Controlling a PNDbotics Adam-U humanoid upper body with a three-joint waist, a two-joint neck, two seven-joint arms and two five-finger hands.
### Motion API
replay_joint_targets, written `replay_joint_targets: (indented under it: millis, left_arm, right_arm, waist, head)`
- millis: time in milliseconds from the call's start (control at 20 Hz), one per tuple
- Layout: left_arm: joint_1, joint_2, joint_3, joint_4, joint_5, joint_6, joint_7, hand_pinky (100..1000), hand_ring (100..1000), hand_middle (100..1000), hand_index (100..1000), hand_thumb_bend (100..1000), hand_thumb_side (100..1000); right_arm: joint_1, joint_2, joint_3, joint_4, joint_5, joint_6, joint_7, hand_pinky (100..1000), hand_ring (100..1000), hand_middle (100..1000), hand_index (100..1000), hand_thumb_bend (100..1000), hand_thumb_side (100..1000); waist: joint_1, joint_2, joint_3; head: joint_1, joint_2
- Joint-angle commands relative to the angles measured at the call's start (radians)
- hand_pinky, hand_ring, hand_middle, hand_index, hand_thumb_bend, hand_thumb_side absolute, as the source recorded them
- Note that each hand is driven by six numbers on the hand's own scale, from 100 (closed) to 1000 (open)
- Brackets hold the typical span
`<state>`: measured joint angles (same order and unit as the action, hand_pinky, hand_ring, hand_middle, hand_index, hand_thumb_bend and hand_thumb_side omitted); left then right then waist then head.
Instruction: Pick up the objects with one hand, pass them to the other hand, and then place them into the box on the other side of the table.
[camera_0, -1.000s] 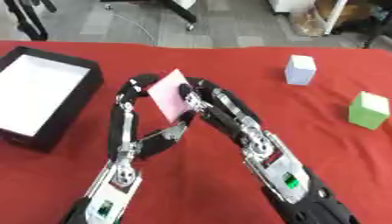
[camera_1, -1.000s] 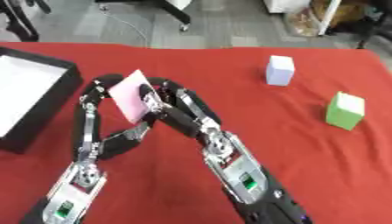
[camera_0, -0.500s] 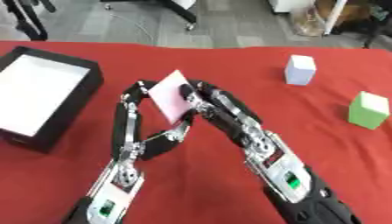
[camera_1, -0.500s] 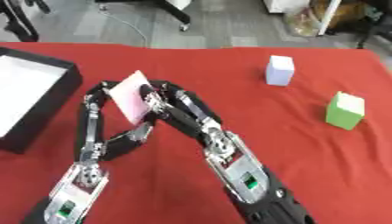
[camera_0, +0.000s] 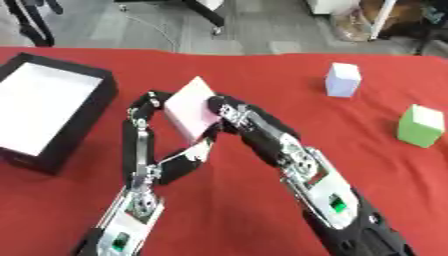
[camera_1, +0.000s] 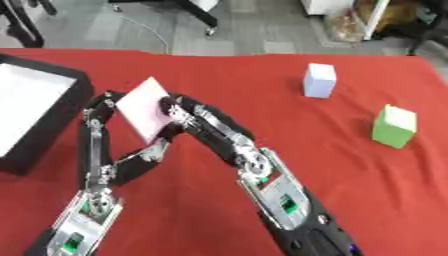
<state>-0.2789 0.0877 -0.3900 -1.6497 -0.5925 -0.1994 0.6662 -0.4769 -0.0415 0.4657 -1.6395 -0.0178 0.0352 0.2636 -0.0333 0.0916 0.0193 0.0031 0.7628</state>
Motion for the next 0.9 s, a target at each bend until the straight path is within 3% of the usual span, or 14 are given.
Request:
replay_joint_targets:
  millis: [50, 400, 700, 800, 900]
  left_arm:
    - [0.001, 0.025, 0.047, -0.017, -0.001, 0.014, 0.023, 598, 591, 514, 567, 268, 252]
    - [0.038, 0.070, 0.118, -0.033, -0.008, 0.086, 0.023, 603, 602, 525, 581, 256, 260]
    - [0.035, 0.126, 0.201, -0.115, 0.014, 0.167, 0.026, 600, 596, 521, 576, 253, 254]
    - [0.029, 0.161, 0.238, -0.138, 0.011, 0.208, 0.043, 600, 594, 521, 577, 258, 255]
    - [0.026, 0.211, 0.286, -0.144, -0.011, 0.297, 0.038, 606, 601, 530, 586, 281, 271]
  right_arm:
    - [-0.006, -0.007, -0.025, -0.067, 0.002, -0.033, 0.022, 734, 809, 841, 954, 100, 942]
    - [0.018, -0.020, -0.162, -0.159, 0.014, -0.108, -0.010, 744, 808, 838, 947, 100, 878]
    - [0.057, -0.019, -0.235, -0.132, 0.024, -0.142, -0.081, 741, 801, 827, 942, 100, 873]
    - [0.066, -0.020, -0.247, -0.118, 0.035, -0.148, -0.097, 739, 798, 823, 940, 100, 870]
    - [0.075, -0.022, -0.256, -0.108, 0.045, -0.153, -0.109, 738, 796, 821, 939, 100, 869]
  waist:
    - [-0.012, -0.024, 0.000]
    - [-0.009, -0.025, -0.002]
    - [-0.007, -0.027, 0.001]
    - [-0.005, -0.028, 0.003]
    - [-0.001, -0.030, 0.005]
  head:
    - [-0.004, -0.007]
    - [0.019, -0.003]
    - [0.048, -0.005]
    - [0.059, -0.004]
    - [0.079, -0.001]
